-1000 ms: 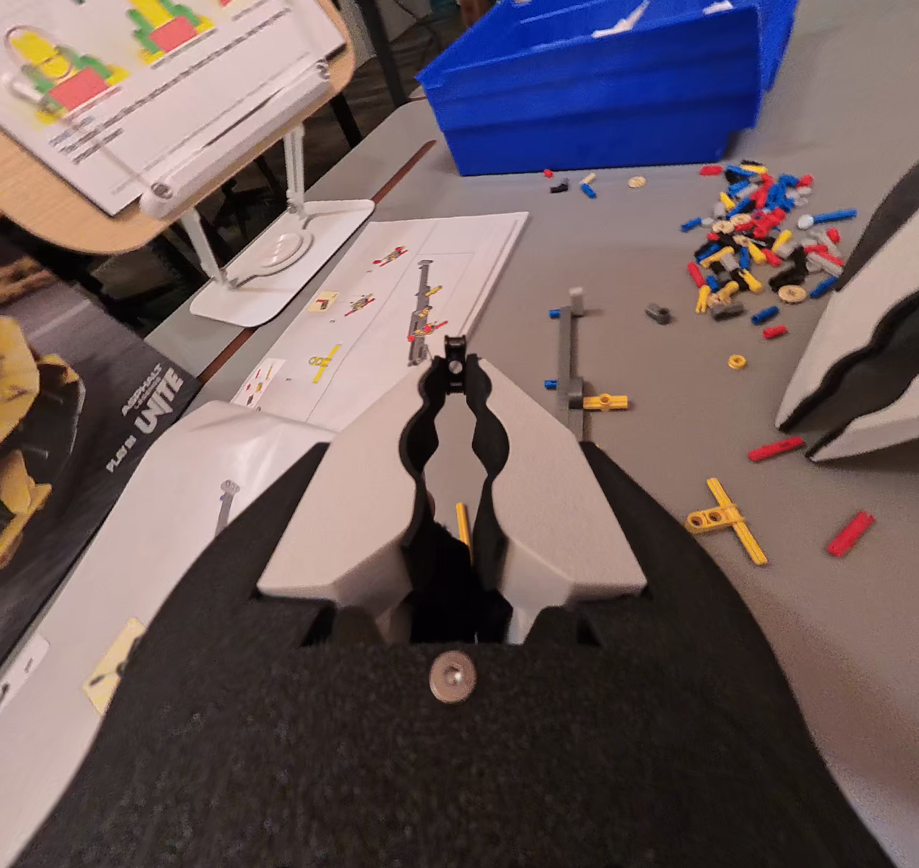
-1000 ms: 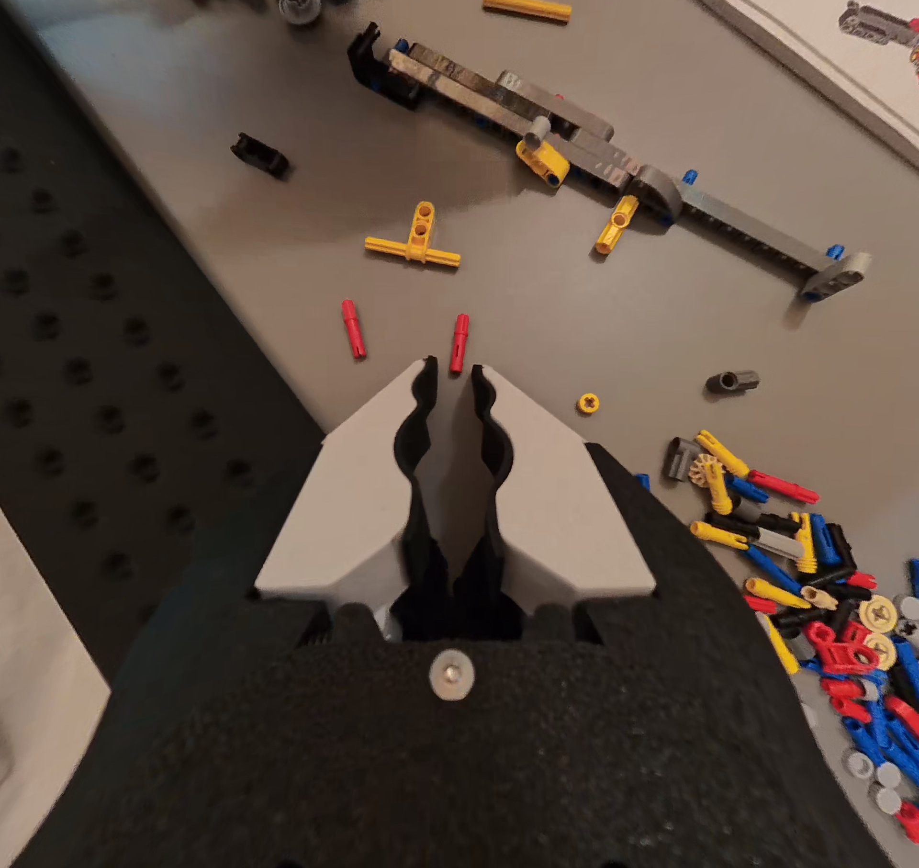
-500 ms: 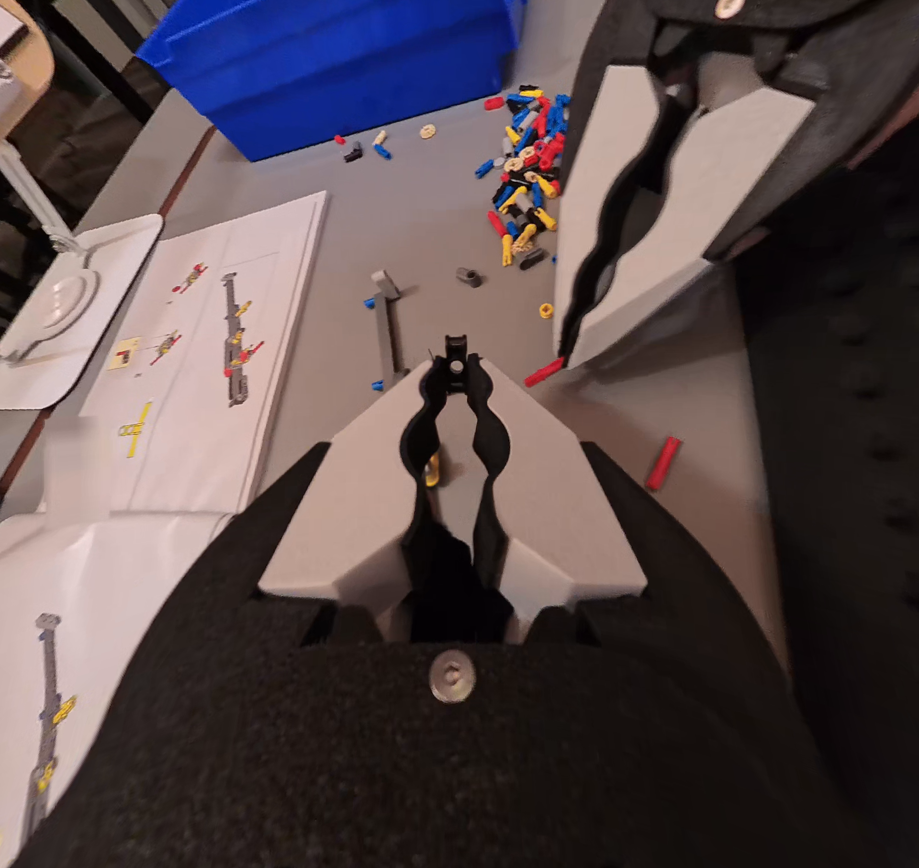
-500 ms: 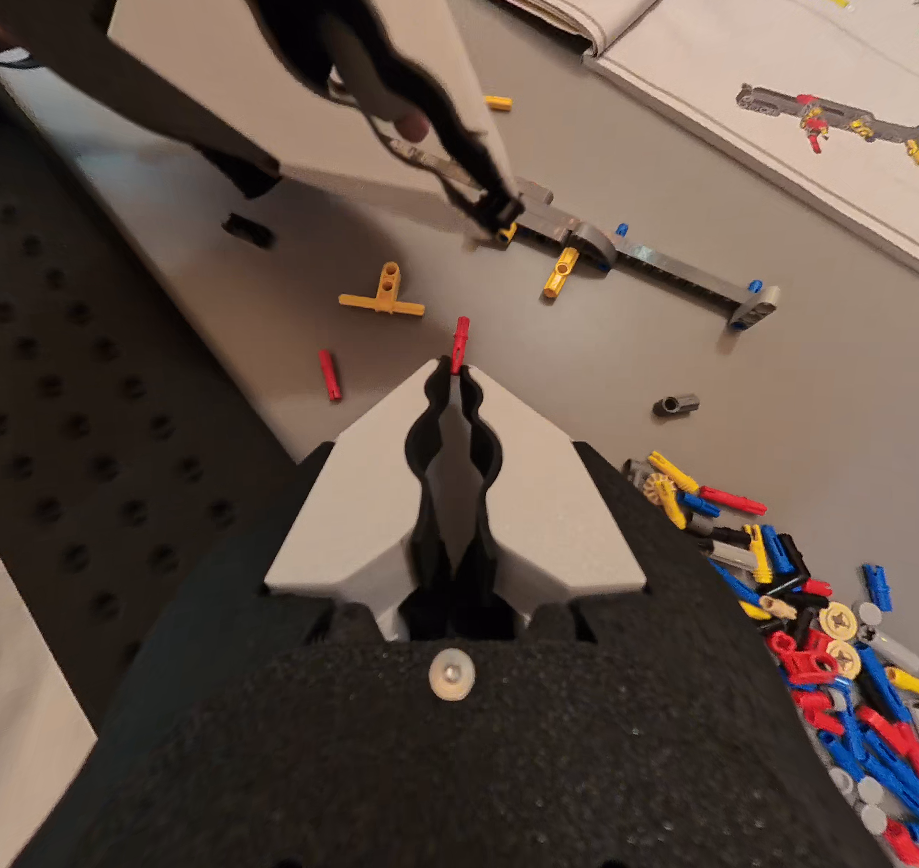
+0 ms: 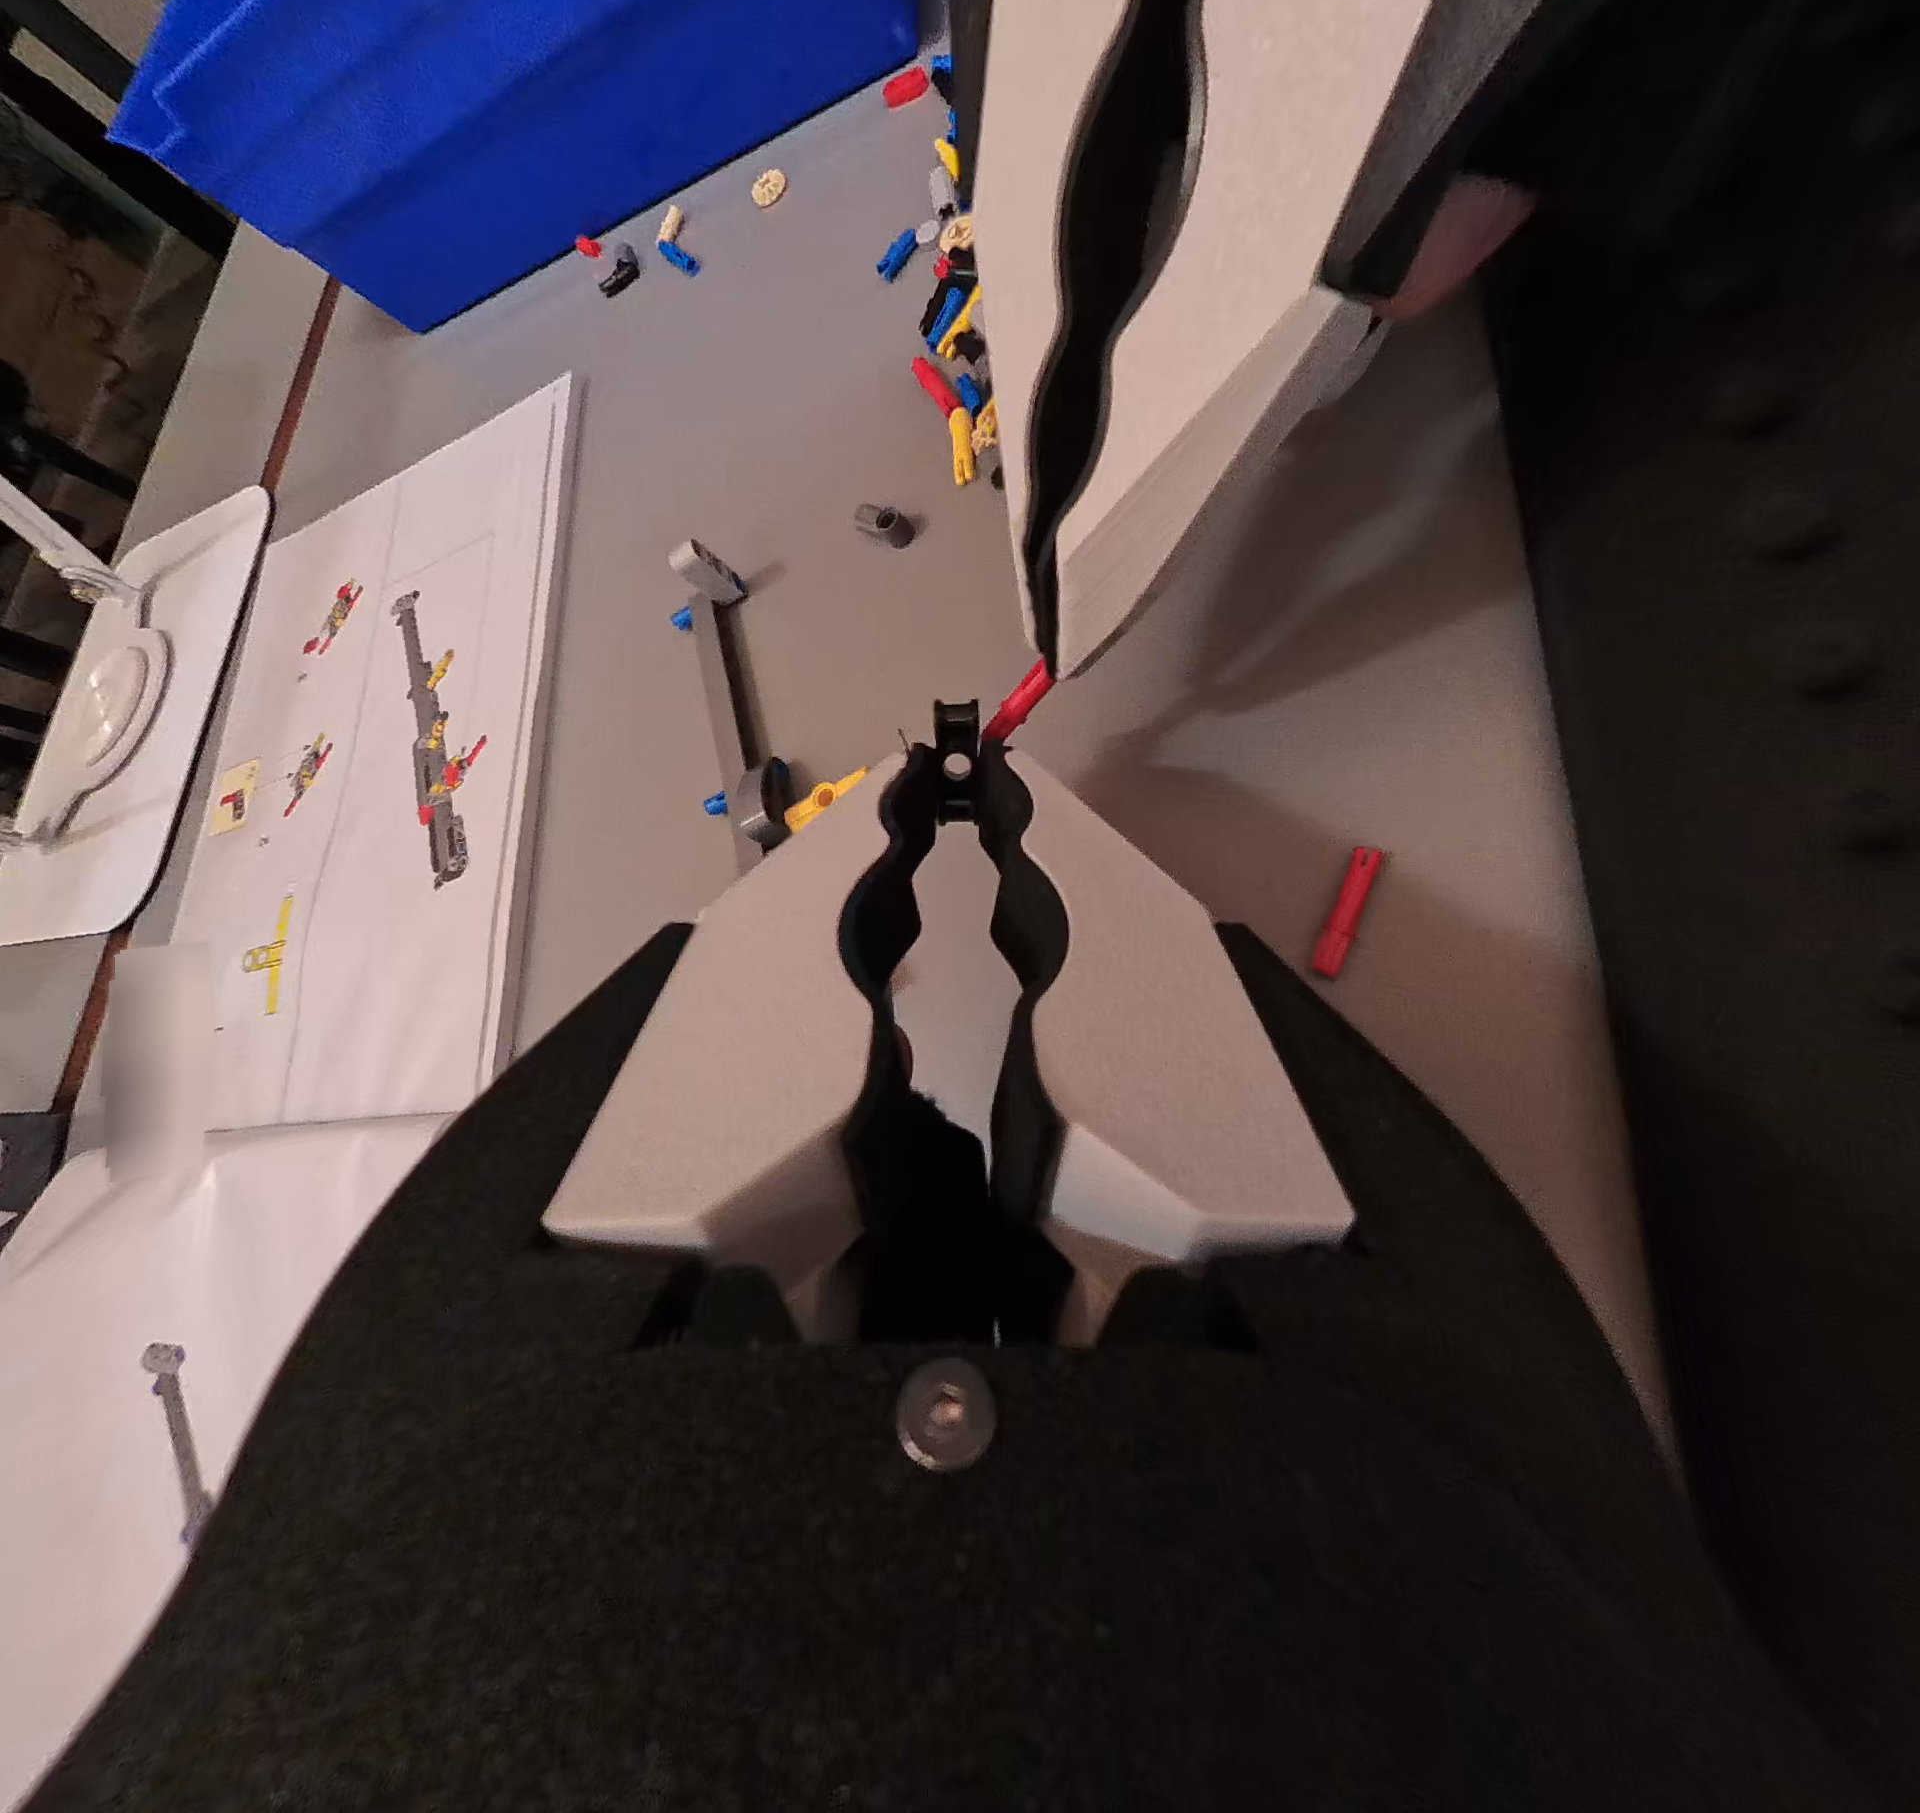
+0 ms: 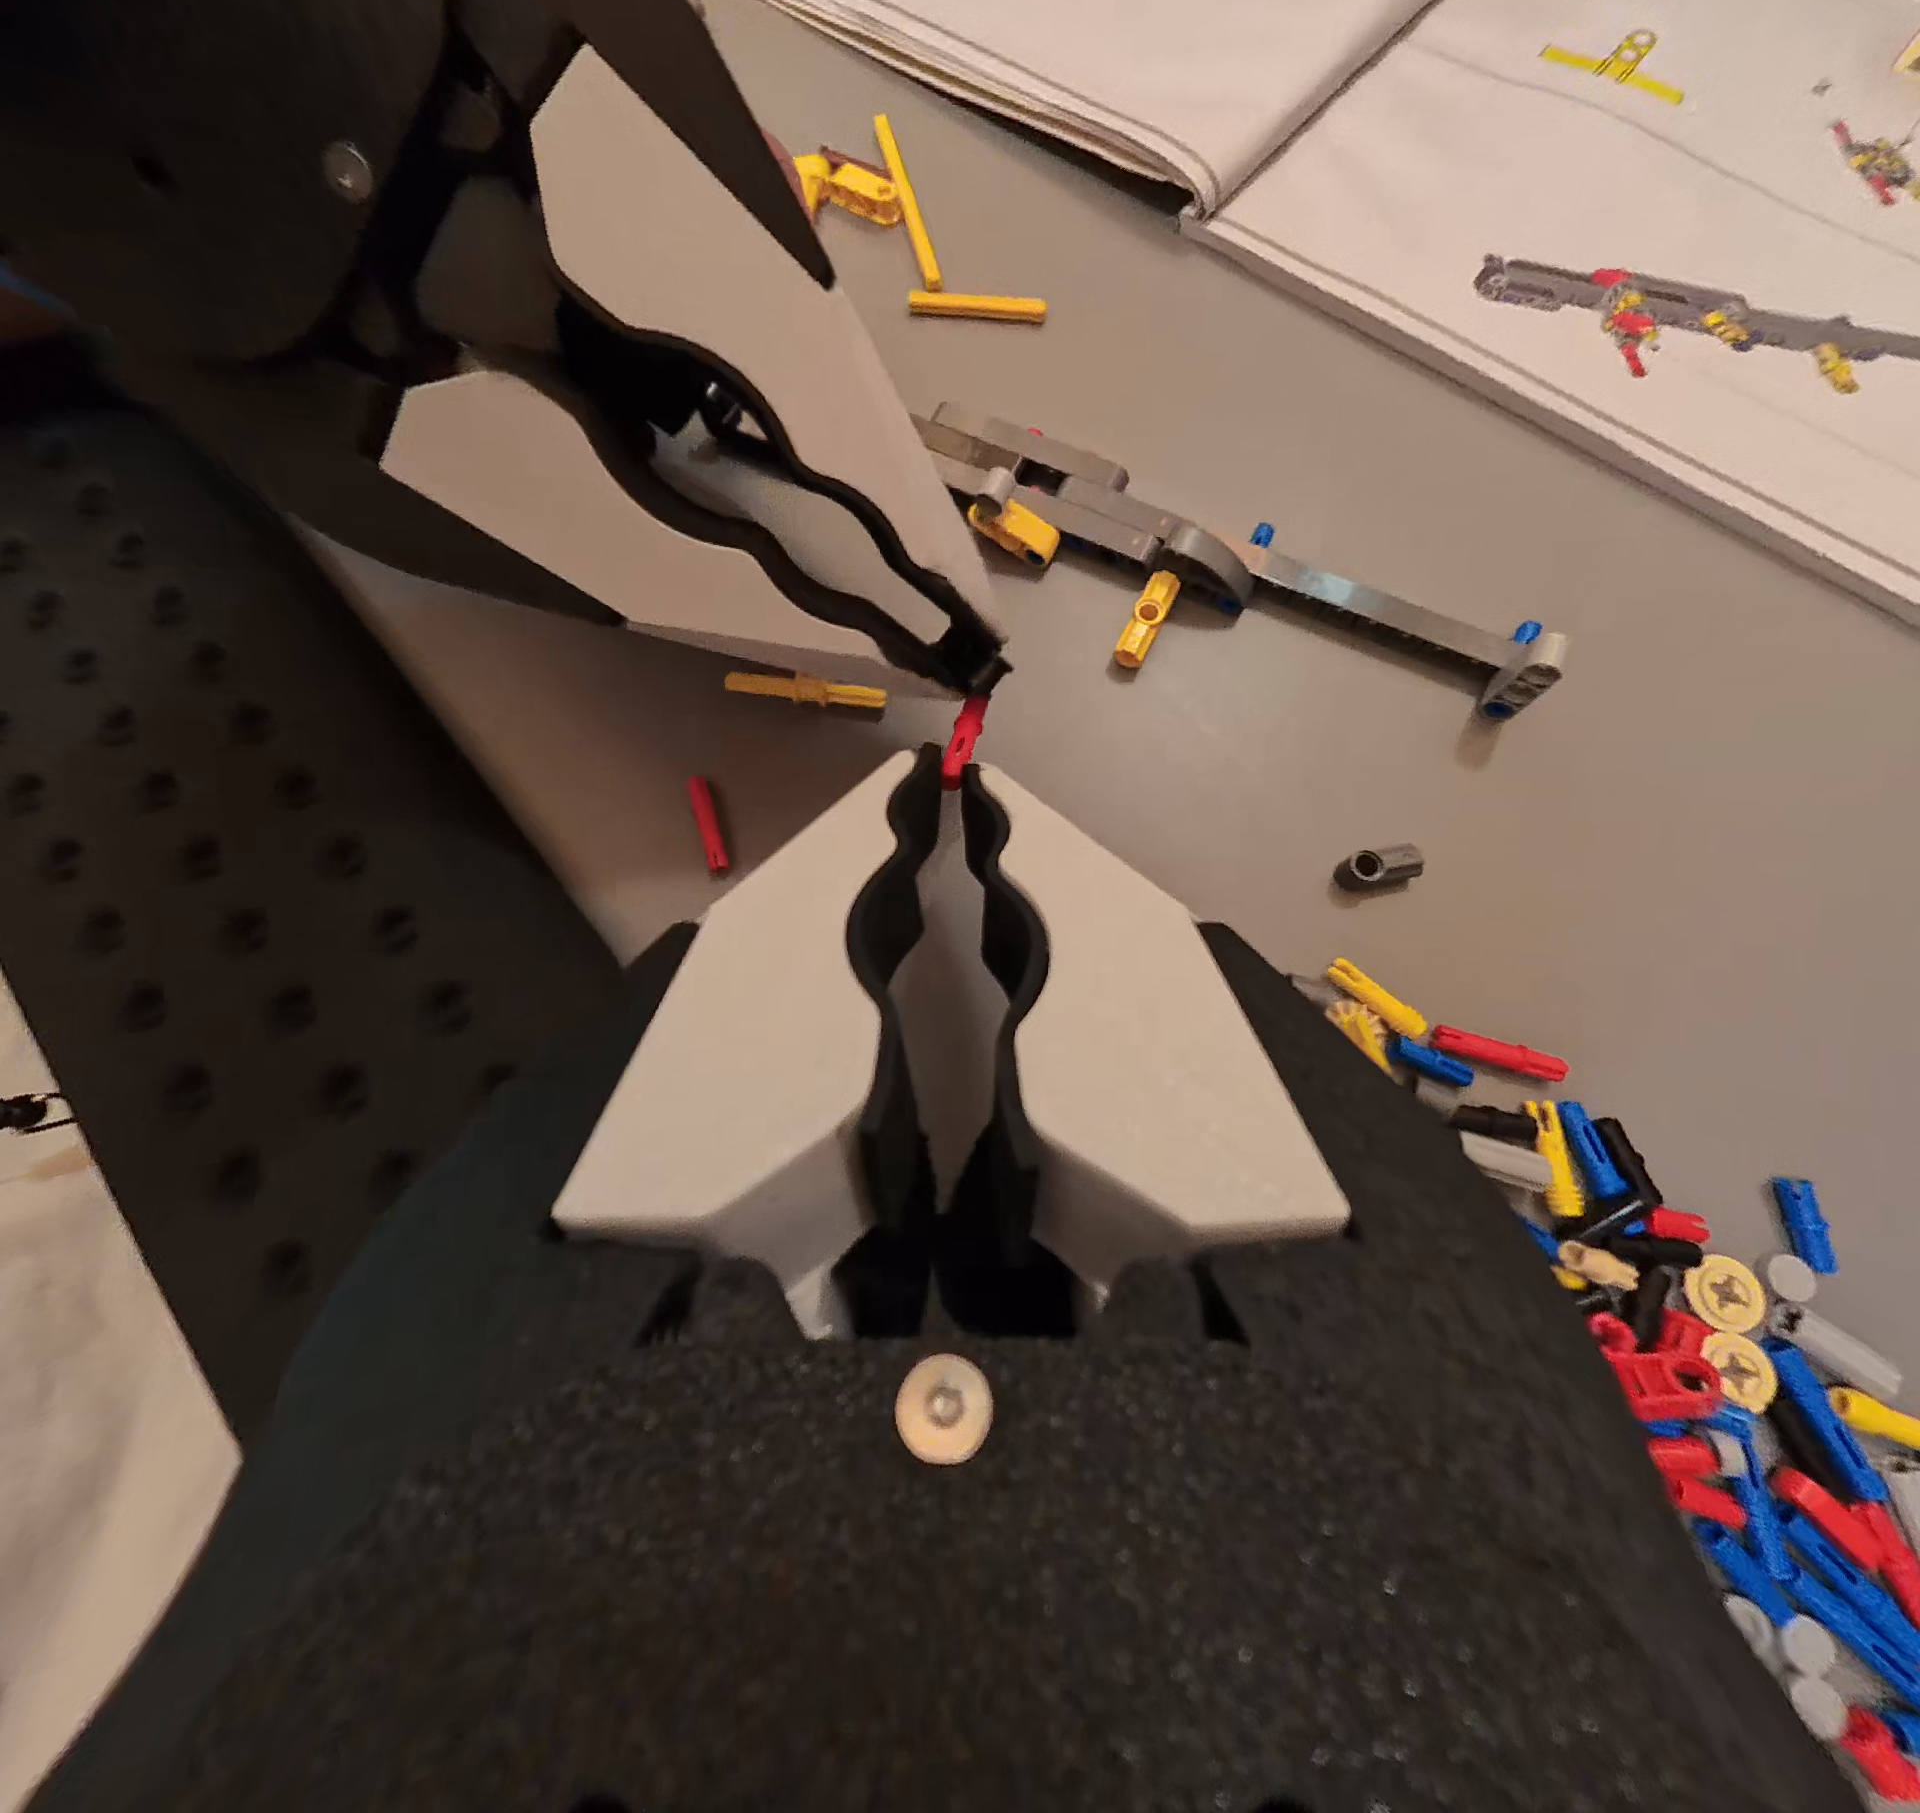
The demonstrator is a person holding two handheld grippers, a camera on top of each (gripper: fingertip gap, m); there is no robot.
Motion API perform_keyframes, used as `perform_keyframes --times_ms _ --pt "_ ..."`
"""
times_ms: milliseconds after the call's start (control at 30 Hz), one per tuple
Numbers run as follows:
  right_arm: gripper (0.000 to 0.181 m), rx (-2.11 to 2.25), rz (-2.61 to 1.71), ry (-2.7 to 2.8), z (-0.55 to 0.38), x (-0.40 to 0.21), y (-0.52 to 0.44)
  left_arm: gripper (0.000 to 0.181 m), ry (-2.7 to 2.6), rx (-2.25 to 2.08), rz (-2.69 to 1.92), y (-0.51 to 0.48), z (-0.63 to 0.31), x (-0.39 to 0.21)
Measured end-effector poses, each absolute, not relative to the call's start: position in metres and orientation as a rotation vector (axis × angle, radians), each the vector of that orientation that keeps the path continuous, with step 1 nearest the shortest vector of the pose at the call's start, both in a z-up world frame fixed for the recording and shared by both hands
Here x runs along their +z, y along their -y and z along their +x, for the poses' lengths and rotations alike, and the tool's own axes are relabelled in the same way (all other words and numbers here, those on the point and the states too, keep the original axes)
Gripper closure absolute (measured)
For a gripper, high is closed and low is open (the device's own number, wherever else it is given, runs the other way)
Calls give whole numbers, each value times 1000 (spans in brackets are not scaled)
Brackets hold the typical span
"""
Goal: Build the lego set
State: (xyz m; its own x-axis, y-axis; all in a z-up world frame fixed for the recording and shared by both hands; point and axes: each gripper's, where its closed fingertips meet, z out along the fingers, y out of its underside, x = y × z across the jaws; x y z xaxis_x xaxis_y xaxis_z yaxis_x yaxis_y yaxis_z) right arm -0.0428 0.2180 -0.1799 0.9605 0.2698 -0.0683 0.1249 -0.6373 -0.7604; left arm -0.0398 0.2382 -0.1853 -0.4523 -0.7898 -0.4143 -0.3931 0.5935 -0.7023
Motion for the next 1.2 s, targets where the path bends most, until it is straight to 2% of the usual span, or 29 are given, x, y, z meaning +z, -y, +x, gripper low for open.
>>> perform_keyframes --times_ms 367,500,833,1200 --pt "178 198 -2494 580 -16 -181 -207 175 -1983 -735 -1040 -265 -38 -173" --pt "178 392 -2402 575 -21 -166 -218 175 -1932 -888 -1073 -259 -37 -160" --pt "178 739 -2035 185 -42 -132 -241 175 -1980 -776 -972 -255 -39 -166" --pt "178 553 -1998 207 -56 -142 -250 175 -1997 -686 -810 -242 -39 -167"
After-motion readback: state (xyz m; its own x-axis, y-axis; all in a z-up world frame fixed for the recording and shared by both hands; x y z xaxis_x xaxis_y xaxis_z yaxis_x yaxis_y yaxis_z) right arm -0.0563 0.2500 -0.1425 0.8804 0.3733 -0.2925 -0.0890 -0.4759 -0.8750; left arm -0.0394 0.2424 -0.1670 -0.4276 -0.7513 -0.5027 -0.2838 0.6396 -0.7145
